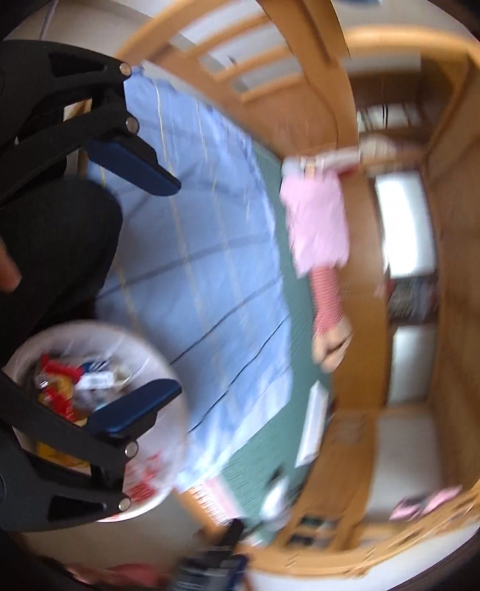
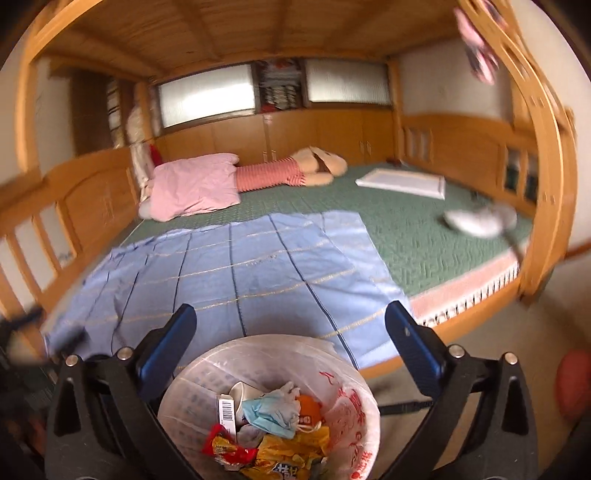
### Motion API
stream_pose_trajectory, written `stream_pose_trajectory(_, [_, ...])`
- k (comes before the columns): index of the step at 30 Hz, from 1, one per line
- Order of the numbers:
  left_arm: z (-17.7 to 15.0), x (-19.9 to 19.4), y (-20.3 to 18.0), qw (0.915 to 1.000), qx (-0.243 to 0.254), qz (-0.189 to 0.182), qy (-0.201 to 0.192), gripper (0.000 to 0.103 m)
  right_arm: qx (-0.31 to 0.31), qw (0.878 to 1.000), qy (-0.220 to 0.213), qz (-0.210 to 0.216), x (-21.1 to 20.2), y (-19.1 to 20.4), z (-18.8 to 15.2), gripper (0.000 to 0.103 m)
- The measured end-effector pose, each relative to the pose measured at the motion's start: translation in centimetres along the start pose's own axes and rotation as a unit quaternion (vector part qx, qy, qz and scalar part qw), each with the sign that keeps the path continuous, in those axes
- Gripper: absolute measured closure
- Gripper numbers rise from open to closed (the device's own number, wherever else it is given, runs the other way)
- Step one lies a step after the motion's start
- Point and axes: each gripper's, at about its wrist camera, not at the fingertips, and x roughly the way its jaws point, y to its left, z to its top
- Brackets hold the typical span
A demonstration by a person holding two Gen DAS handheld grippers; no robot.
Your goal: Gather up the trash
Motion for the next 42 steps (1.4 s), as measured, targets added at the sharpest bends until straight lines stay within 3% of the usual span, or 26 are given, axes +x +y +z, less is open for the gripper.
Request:
stream_pose_trajectory(7, [1.2, -2.9, 2.4, 0.9981, -0.031, 0.04, -0.034, 0.003, -0.018, 1.0, -0.008, 0.018, -0.1, 2.1, 0.1, 0.003])
stream_pose_trajectory(42, [1.4, -3.0, 1.9, 0.999, -0.031, 0.017, -0.029, 0.003, -0.039, 0.999, -0.007, 0.01, 0.0, 3.0, 0.0, 0.003])
